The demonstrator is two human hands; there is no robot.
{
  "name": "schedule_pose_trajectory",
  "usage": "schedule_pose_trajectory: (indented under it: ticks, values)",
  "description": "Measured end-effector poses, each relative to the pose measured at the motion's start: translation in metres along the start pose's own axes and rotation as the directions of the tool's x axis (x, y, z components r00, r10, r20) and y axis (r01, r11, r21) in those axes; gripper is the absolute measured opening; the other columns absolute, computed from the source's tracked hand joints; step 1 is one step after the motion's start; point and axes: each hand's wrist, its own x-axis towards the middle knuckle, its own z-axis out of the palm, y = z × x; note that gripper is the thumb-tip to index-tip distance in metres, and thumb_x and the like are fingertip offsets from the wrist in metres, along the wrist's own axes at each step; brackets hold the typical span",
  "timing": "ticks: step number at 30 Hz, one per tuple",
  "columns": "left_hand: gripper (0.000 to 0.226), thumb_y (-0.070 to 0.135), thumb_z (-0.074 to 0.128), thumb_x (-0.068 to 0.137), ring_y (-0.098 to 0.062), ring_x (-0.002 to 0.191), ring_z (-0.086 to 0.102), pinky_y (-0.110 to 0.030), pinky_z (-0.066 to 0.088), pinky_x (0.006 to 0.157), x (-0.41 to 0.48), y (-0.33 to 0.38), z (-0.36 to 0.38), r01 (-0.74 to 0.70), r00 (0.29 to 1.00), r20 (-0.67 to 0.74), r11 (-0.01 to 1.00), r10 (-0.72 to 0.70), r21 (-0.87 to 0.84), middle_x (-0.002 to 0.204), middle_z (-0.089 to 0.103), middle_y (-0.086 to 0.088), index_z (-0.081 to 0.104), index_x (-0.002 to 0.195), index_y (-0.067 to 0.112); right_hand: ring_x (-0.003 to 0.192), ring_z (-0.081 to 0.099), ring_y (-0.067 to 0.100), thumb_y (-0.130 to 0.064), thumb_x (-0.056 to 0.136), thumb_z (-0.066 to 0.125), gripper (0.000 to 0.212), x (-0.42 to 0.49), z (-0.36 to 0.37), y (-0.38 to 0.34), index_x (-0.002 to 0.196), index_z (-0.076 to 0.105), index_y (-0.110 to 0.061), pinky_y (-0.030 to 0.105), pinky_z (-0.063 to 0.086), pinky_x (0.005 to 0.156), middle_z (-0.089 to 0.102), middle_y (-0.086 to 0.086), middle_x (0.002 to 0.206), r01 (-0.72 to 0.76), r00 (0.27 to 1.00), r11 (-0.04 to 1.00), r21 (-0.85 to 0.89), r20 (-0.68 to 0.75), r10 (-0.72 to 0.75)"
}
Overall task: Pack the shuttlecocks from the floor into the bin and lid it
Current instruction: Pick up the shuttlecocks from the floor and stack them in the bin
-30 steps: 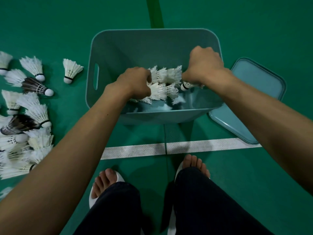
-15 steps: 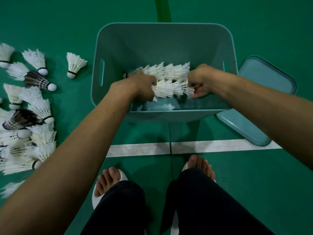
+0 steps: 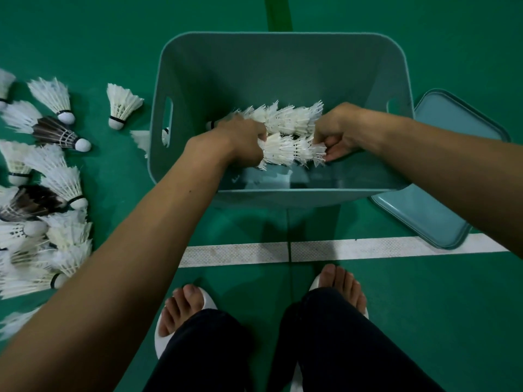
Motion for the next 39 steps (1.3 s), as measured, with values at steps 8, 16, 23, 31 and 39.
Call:
schedule_pose_trajectory:
  ticks: [8, 16, 23, 31, 39]
  values:
    - [0.047, 0.006, 0.059, 0.089, -0.028, 0.121, 0.052, -0.032, 0.042, 0.097, -0.021, 0.001, -0.006, -0.068, 0.996, -0.065, 0.991, 0.061, -0.114, 0.141, 0.053, -0.012, 0.061, 0.132, 0.023, 0.056, 0.075, 0.034, -0.012, 0.086, 0.069, 0.017, -0.035, -0.021, -0.004, 0.086, 0.061, 0.003, 0.041, 0.065, 0.063, 0.072, 0.023, 0.080, 0.192, 0.970, 0.931, -0.311, -0.085, -0.228]
    - [0.032, 0.009, 0.062, 0.089, -0.023, 0.100, 0.067, -0.032, 0.051, 0.092, -0.113, -0.014, -0.040, -0.227, 0.875, -0.475, 0.945, 0.091, -0.237, 0.122, 0.069, -0.006, 0.071, 0.118, 0.021, 0.059, 0.074, 0.028, -0.014, 0.080, 0.061, 0.021, -0.106, -0.015, -0.038, 0.088, 0.071, 0.002, 0.035, 0.064, 0.055, 0.074, 0.015, 0.081, 0.513, 0.800, 0.840, -0.177, -0.257, -0.543]
    - [0.027, 0.012, 0.060, 0.084, -0.018, 0.074, 0.062, -0.031, 0.050, 0.071, -0.162, -0.096, -0.029, -0.130, 0.733, -0.649, 0.895, -0.203, -0.426, 0.103, 0.072, 0.000, 0.073, 0.108, 0.018, 0.060, 0.064, 0.009, 0.004, 0.082, 0.054, 0.032, -0.174, 0.044, -0.065, 0.082, 0.079, -0.017, 0.040, 0.065, 0.065, 0.071, -0.004, 0.074, 0.865, 0.485, 0.498, 0.067, 0.146, -0.862]
    - [0.025, 0.011, 0.067, 0.086, -0.026, 0.099, 0.065, -0.035, 0.051, 0.084, -0.172, -0.191, 0.063, 0.156, 0.698, -0.511, 0.802, -0.502, -0.576, 0.110, 0.071, -0.008, 0.070, 0.110, 0.009, 0.066, 0.069, 0.023, 0.009, 0.081, 0.047, 0.028, -0.206, 0.131, -0.098, 0.087, 0.070, -0.006, 0.037, 0.060, 0.054, 0.073, 0.021, 0.098, 0.832, 0.383, 0.475, 0.286, 0.324, -0.865]
    - [0.025, 0.011, 0.063, 0.079, -0.025, 0.090, 0.052, -0.034, 0.042, 0.077, -0.229, -0.191, 0.147, 0.108, 0.125, -0.685, 0.696, -0.718, -0.710, 0.103, 0.056, -0.009, 0.058, 0.103, 0.007, 0.094, 0.063, 0.034, -0.022, 0.080, 0.062, 0.029, -0.188, 0.258, -0.062, 0.108, 0.061, -0.014, 0.045, 0.056, 0.081, 0.064, 0.009, 0.103, 0.918, 0.386, 0.220, -0.331, 0.608, -0.694]
